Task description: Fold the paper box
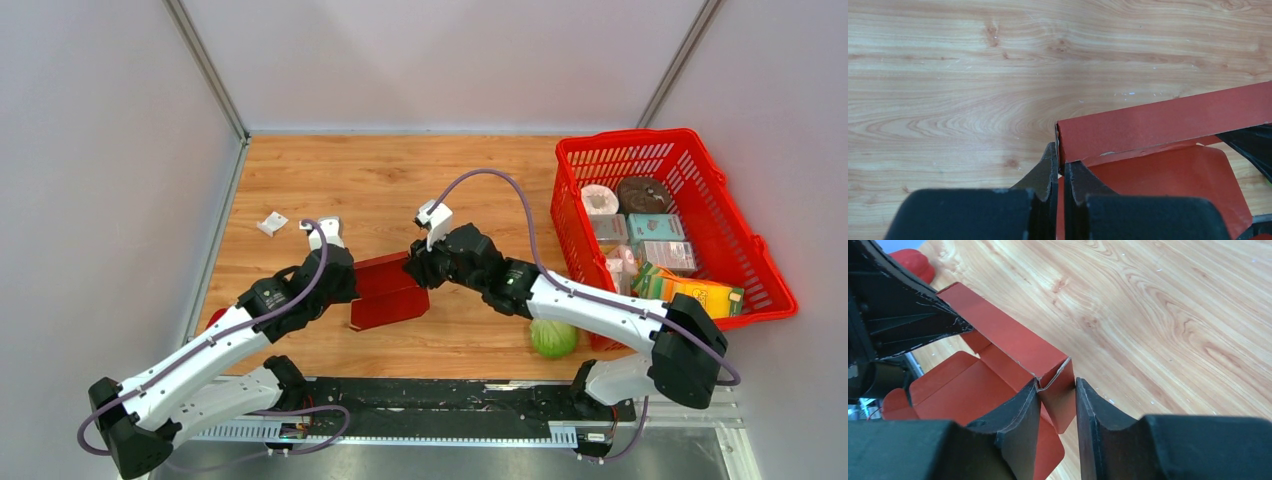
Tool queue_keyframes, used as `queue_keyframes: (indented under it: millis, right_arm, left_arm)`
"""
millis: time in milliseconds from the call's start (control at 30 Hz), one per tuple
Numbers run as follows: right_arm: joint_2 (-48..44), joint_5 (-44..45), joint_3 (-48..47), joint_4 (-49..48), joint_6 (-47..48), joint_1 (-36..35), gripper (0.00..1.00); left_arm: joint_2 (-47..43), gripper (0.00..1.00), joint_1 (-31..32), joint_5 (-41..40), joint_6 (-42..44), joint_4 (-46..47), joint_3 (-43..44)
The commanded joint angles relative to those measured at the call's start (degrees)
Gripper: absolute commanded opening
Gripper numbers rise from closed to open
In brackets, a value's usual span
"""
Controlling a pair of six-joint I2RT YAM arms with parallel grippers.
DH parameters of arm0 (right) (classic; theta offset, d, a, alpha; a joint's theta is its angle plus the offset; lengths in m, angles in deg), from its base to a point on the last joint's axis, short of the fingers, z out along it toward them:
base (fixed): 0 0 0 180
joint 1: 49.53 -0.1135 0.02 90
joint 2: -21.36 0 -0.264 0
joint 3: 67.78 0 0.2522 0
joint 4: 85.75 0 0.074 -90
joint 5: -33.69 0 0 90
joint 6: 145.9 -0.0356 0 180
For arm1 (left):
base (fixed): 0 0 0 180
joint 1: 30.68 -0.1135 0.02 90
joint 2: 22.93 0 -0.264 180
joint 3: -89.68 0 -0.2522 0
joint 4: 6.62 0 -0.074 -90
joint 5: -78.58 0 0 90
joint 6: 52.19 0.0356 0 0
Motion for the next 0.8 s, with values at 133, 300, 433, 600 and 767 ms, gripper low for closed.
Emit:
queue_keyframes:
  millis: [133, 300, 433, 600, 767]
  right_arm:
    - [0.6, 12.7, 0.4, -2.6, 2.9, -1.7, 0.3]
    - [1.4, 15.8, 0.0, -2.4, 3.5, -3.5, 0.27]
    - [2.4, 22.4, -0.5, -3.1, 4.4, -6.5, 0.17]
    - [9.5, 51.1, -2.7, -8.0, 11.5, -16.3, 0.0]
    - [17.8, 71.0, -6.1, -18.5, 22.7, -21.3, 0.0]
  left_arm:
    - [-0.7, 0.0, 0.5, 2.1, -1.3, 2.2, 2.5]
    - [-1.6, 0.0, 0.5, 1.8, -2.1, 2.0, 2.8]
    - [-1.8, 0.0, 0.5, 1.0, -3.5, 1.2, 3.3]
    - [-1.3, 0.0, 0.5, -1.0, -7.2, -0.8, 4.3]
    - [-0.4, 0.0, 0.5, 0.6, -10.3, 1.8, 4.0]
